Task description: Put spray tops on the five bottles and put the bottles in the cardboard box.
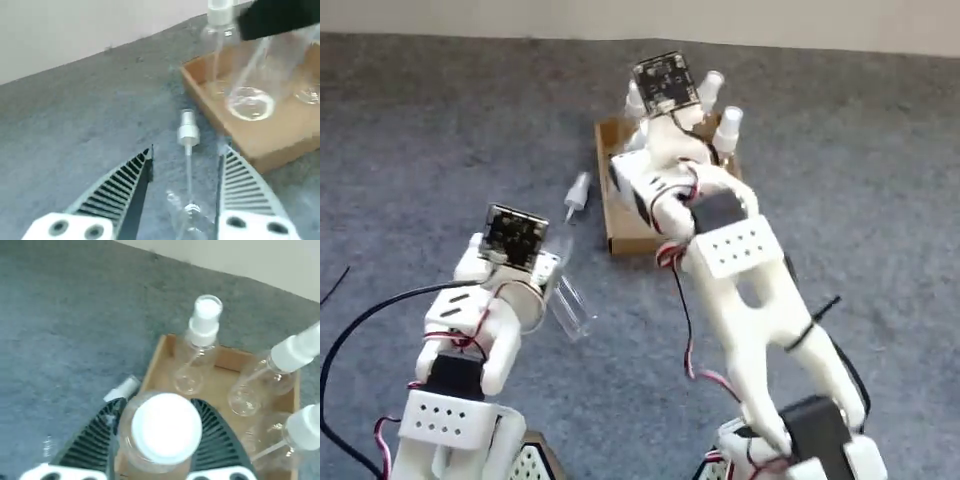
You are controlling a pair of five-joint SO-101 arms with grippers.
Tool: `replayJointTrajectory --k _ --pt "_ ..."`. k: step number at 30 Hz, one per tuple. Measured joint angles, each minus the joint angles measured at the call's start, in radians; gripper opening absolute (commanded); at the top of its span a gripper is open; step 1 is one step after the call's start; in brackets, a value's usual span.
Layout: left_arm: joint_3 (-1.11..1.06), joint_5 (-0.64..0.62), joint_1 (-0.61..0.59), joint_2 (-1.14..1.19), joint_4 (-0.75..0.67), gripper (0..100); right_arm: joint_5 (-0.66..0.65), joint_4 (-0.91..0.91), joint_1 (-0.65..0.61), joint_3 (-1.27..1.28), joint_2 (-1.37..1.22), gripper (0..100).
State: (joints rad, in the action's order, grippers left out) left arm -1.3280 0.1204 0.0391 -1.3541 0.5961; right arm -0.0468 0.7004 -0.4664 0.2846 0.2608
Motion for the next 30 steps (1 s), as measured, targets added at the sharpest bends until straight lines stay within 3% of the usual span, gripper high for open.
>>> replayJointTrajectory --k 6,14,21,30 --pt "-0.034 0.025 -0.155 0.0 -0.037 16 -0.038 -0.12 0.026 0.0 -0.13 0.3" --pt "-0.048 0.025 -0.158 0.0 -0.068 16 -0.17 -0.207 0.026 0.0 -0.239 0.3" --pt "-0.048 0.025 -0.158 0.0 -0.068 16 -0.192 -0.209 0.026 -0.118 -0.347 0.3" --pt "-0.048 0.02 -0.158 0.0 -0.068 16 -0.192 -0.048 0.026 -0.298 -0.456 0.3"
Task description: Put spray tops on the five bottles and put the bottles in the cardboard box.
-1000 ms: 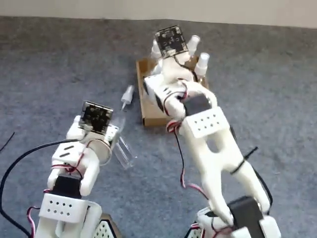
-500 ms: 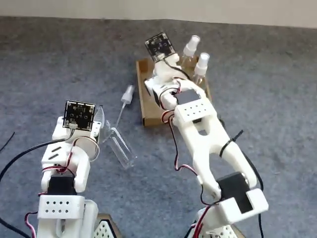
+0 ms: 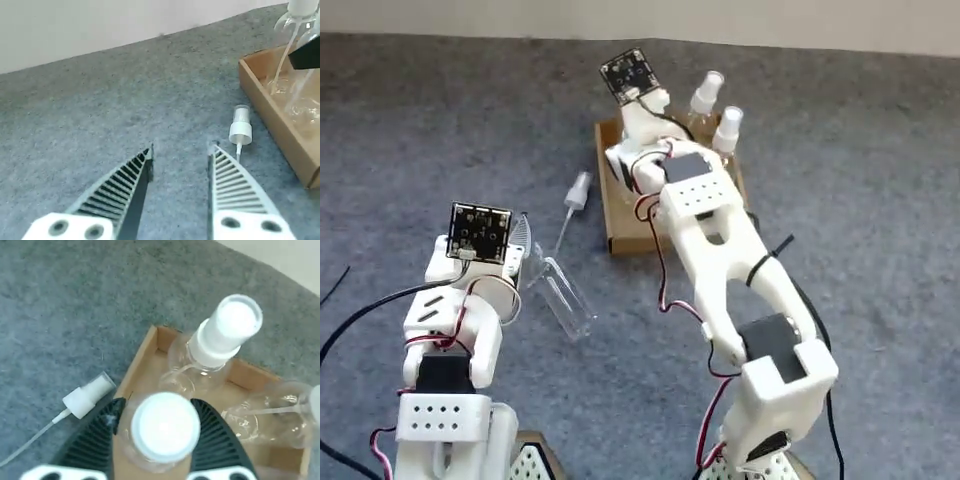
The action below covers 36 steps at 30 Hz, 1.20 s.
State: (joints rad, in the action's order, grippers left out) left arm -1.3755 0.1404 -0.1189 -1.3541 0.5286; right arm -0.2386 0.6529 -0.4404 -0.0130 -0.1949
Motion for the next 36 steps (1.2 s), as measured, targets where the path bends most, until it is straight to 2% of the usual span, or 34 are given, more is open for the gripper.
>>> replayJointTrajectory --k 4,10,18,29,36 --pt "0.0 -0.002 0.0 0.0 0.0 16 0.0 0.064 0.0 -0.071 -0.046 0.3" --pt "0.0 -0.002 0.0 0.0 0.0 16 0.0 0.066 0.0 -0.094 -0.075 0.6" --pt "0.0 -0.002 0.0 0.0 0.0 16 0.0 0.066 0.0 -0.094 -0.075 14.4" --pt "0.0 -0.002 0.0 0.0 0.0 16 0.0 0.068 0.0 -0.094 -0.075 21.6" --pt "0.0 -0.002 0.0 0.0 0.0 16 0.0 0.137 -0.008 -0.094 -0.075 26.8"
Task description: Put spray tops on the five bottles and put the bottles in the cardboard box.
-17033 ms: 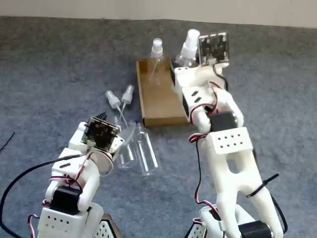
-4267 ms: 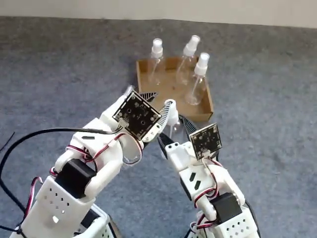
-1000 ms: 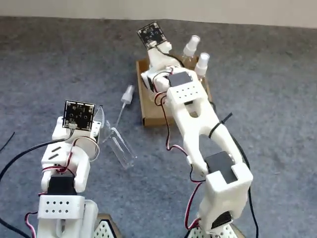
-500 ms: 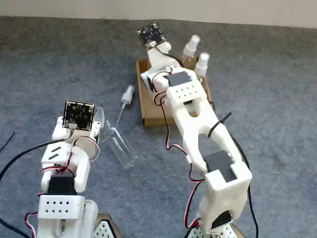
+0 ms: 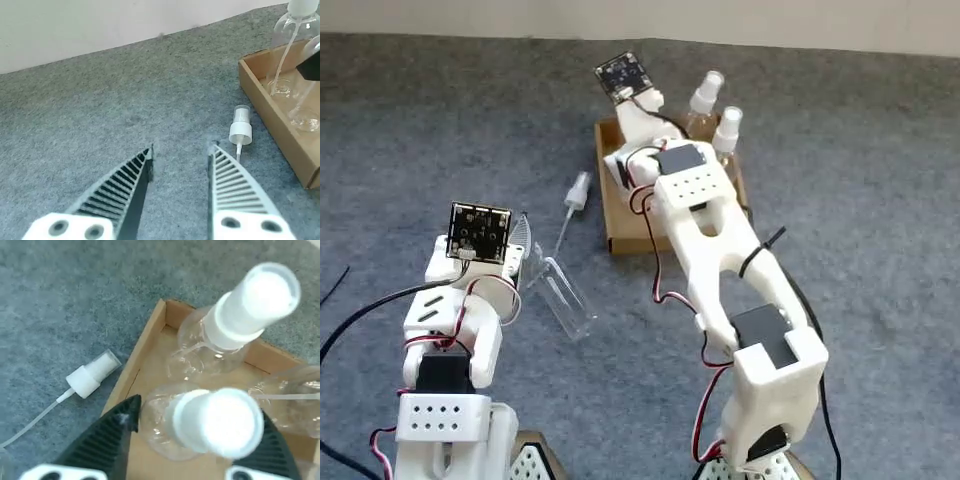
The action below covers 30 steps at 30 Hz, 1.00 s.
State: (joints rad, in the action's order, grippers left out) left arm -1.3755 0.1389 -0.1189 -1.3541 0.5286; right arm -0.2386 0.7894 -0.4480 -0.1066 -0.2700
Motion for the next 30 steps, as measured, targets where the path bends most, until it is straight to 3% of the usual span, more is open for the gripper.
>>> replayJointTrajectory --k 9,13,22,27,30 --pt "0.0 0.0 0.0 0.0 0.0 16 0.0 0.003 -0.003 -0.091 0.0 27.1" --pt "0.0 0.0 0.0 0.0 0.0 16 0.0 0.086 -0.012 -0.218 0.0 27.1" --pt "0.0 0.0 0.0 0.0 0.0 16 0.0 0.443 -0.071 -0.621 0.0 27.0" --pt "0.028 0.0 0.0 0.006 0.008 16 0.0 0.704 -0.186 -0.763 0.002 27.0" --pt "0.153 0.0 -0.043 0.068 0.1 16 0.002 0.833 -0.275 -0.776 0.002 26.9"
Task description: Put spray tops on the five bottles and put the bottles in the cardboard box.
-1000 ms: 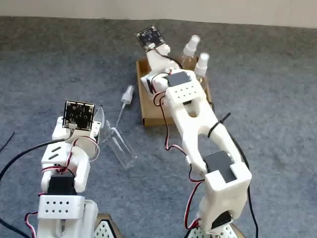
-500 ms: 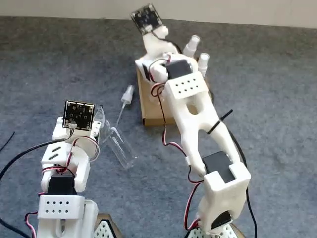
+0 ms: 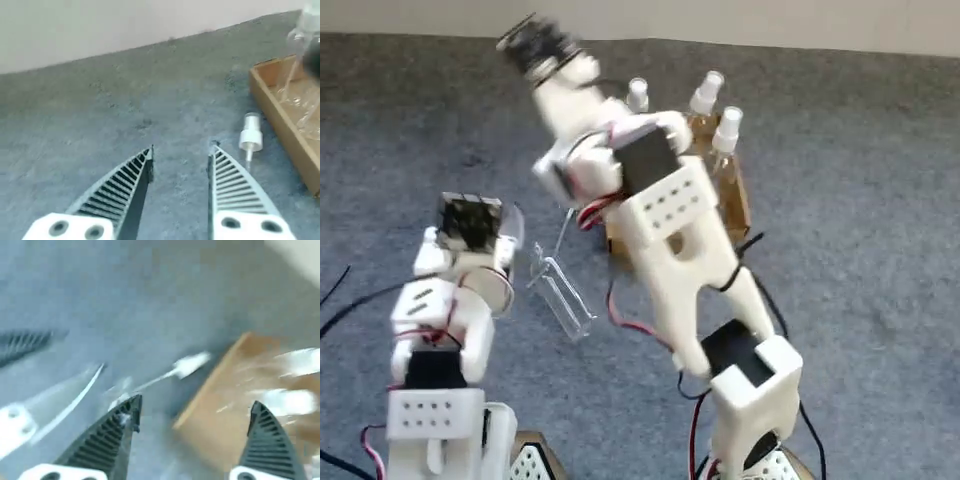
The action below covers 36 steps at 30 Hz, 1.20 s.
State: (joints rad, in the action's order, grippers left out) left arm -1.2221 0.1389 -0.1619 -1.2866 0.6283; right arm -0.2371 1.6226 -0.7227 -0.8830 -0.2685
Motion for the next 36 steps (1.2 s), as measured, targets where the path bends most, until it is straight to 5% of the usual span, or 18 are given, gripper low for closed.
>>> replayJointTrajectory --k 8,18,27,33,36 --pt "0.586 0.0 -0.219 0.516 0.33 16 0.101 0.023 -0.157 0.189 0.0 26.8" --pt "1.293 0.095 -0.417 1.103 0.651 16 0.155 -0.316 -0.213 0.655 0.0 26.8" --pt "1.418 0.109 -0.5 1.26 0.652 16 0.155 -0.62 -0.25 0.985 0.0 25.7" --pt "1.418 0.109 -0.499 1.263 0.652 16 0.155 -0.674 -0.249 1.045 0.002 2.5" --pt "1.418 0.109 -0.499 1.263 0.652 16 0.155 -0.675 -0.245 1.056 0.0 0.7"
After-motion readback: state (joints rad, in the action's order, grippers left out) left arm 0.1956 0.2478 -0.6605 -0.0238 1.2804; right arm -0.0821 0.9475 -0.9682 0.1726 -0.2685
